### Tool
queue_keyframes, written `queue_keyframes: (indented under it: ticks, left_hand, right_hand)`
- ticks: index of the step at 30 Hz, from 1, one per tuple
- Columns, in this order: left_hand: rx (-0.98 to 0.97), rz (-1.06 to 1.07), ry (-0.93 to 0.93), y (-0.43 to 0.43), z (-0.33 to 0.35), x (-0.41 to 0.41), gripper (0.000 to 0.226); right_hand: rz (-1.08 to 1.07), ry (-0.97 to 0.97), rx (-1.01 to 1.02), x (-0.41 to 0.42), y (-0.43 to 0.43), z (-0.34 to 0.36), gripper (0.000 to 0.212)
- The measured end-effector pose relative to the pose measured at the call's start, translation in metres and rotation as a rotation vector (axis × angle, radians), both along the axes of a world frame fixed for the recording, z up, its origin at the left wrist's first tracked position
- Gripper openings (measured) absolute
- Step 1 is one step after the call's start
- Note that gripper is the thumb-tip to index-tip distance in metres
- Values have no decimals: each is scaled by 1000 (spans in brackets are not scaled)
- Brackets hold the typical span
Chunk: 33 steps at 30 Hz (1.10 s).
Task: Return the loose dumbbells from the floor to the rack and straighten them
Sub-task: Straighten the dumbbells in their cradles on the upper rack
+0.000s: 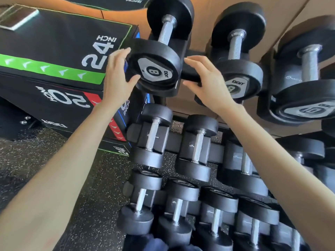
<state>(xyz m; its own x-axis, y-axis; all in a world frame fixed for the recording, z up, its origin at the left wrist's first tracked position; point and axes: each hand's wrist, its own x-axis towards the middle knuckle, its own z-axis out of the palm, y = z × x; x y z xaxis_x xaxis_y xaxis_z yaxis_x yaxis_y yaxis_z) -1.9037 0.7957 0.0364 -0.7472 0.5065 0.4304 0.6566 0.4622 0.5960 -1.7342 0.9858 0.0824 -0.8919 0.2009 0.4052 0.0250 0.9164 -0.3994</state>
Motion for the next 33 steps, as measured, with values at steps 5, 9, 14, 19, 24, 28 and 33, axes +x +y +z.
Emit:
queue_keyframes:
  ticks: [5, 9, 14, 19, 24, 28, 33]
  left_hand:
    - [-63, -145, -188, 6, -13, -31, 79]
    - [77, -218, -375, 13, -21, -51, 81]
    - [144, -291, -576, 30, -31, -66, 72]
    - [97, -373, -493, 35, -24, -76, 61]
    - [-139, -458, -196, 33, 8, -87, 53]
    - [-334, -508, 33, 32, 37, -91, 60]
    - [-374, -522, 190, 45, 54, -76, 62]
  right_hand:
    - [-34, -166, 1, -64, -9, 22, 59]
    - [-107, -326, 153, -91, -9, 34, 66]
    - [-238, -308, 164, -92, -18, 26, 60]
    - [-308, -248, 111, -87, -23, 18, 52]
    - [-325, -62, -291, -76, -15, -8, 45]
    - [-308, 18, -698, -71, -22, -30, 41]
    - [-330, -57, -660, -66, -11, -42, 45]
